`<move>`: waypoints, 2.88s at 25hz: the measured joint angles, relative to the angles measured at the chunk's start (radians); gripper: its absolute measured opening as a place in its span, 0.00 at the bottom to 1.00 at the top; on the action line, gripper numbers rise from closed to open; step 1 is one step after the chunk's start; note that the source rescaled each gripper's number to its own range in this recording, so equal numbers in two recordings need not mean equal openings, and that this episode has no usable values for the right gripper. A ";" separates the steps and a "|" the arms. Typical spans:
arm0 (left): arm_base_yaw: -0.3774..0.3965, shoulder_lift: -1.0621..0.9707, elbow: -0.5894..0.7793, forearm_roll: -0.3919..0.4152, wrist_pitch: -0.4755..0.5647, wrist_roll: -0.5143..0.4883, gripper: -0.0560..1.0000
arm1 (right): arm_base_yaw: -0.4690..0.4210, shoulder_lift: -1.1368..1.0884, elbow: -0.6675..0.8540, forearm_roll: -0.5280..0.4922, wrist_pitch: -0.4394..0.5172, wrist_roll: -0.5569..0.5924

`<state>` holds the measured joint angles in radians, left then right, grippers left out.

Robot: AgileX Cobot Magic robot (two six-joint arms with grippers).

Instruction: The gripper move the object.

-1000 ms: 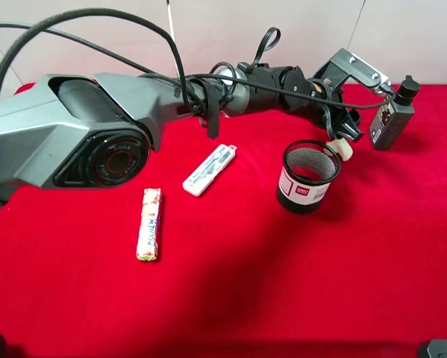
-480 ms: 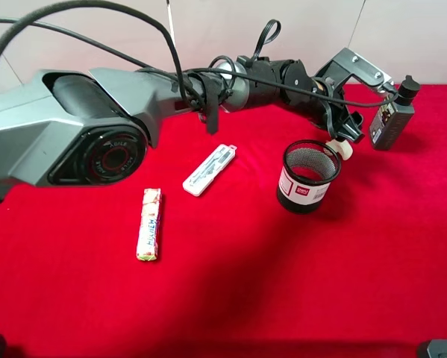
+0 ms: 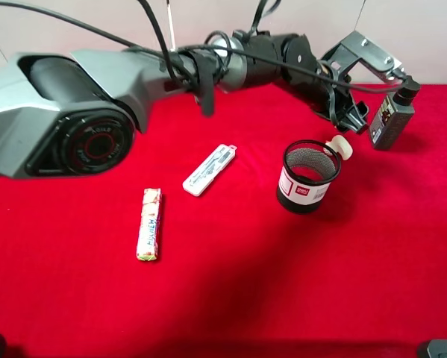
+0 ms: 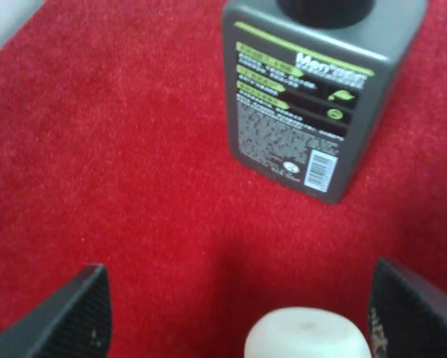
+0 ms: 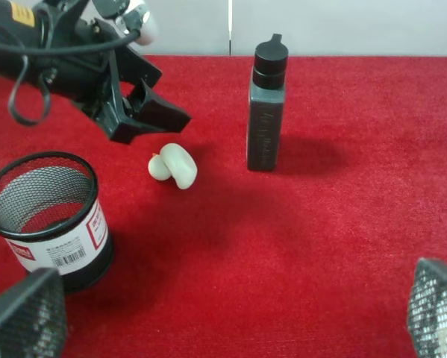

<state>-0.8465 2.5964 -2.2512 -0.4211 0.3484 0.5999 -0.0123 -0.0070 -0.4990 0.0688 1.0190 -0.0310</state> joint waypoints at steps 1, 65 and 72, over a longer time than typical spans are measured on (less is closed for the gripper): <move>0.003 -0.009 -0.001 0.001 0.021 0.000 0.47 | 0.000 0.000 0.000 0.000 0.000 0.000; 0.025 -0.814 0.356 0.530 0.845 -0.489 0.71 | 0.000 0.000 0.000 0.004 -0.001 0.000; 0.025 -1.014 0.592 0.588 0.845 -0.540 0.71 | 0.000 0.000 0.000 0.004 0.000 0.000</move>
<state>-0.8212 1.5822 -1.6595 0.1671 1.1937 0.0600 -0.0123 -0.0070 -0.4990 0.0733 1.0191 -0.0310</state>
